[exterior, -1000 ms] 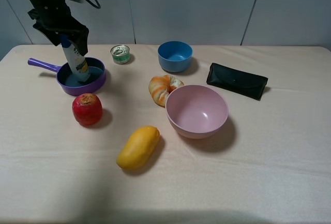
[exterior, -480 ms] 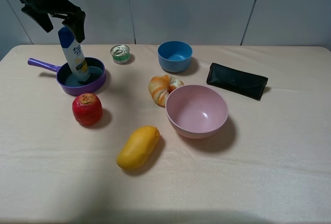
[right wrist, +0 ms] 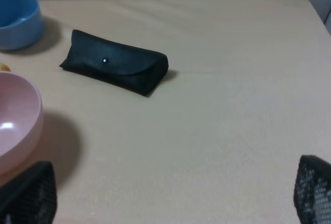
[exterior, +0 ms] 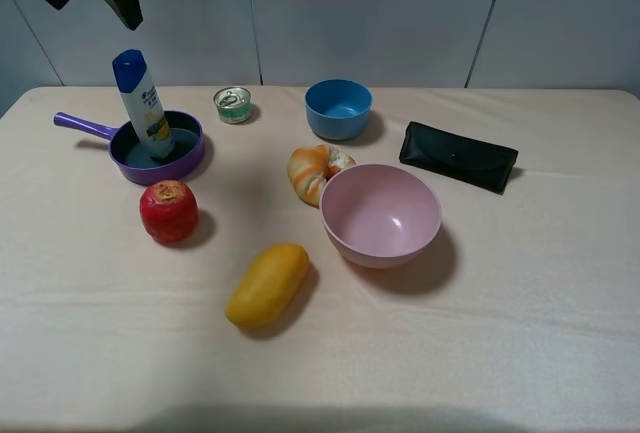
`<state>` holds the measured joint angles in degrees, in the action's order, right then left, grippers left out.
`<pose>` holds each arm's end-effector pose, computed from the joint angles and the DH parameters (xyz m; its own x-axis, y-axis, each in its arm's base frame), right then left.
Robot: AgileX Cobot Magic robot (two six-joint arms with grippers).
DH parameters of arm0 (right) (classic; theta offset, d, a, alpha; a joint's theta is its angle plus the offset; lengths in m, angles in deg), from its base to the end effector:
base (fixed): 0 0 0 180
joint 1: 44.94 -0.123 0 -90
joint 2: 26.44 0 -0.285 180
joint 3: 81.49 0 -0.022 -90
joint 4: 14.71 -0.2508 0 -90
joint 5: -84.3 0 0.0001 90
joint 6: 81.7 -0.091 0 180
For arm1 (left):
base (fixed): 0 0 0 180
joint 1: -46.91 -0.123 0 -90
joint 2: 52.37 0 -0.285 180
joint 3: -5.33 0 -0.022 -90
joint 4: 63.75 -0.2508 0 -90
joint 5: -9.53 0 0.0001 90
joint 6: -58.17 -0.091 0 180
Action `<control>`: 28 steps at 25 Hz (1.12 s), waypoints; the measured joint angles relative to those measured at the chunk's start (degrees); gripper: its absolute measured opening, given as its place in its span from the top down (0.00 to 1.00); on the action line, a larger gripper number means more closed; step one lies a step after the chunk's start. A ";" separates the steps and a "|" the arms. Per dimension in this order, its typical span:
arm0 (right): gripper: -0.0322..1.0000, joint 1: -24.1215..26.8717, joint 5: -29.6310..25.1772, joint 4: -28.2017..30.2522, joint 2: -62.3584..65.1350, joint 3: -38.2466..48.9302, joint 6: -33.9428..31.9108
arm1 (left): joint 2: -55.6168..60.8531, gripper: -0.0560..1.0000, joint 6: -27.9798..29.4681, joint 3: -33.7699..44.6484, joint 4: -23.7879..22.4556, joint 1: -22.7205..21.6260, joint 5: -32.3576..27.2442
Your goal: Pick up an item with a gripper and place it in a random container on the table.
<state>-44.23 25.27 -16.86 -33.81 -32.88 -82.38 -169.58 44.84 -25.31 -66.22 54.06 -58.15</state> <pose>-0.0046 0.0030 0.2796 -0.4228 0.0364 -0.9055 -0.0036 0.9991 0.0418 0.4160 -0.0485 0.3315 -0.8396 0.3535 -0.4125 0.3241 0.9353 0.1419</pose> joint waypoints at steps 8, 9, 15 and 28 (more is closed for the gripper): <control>0.30 0.00 0.00 0.00 0.00 0.00 0.00 | 10.23 0.04 2.05 10.69 -0.05 0.00 0.00; 0.30 0.00 0.00 0.00 0.00 0.00 0.00 | 11.87 0.04 2.05 12.33 -0.12 0.00 0.00; 0.30 0.00 0.00 0.00 0.00 0.00 0.00 | 20.42 0.04 2.12 20.44 -0.13 0.00 0.00; 0.30 0.00 0.00 0.00 0.00 0.00 0.00 | 47.08 0.04 2.12 41.51 0.92 0.00 -0.09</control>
<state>-44.23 25.27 -16.86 -33.81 -32.88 -82.38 -122.50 46.96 16.20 -65.29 54.06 -58.24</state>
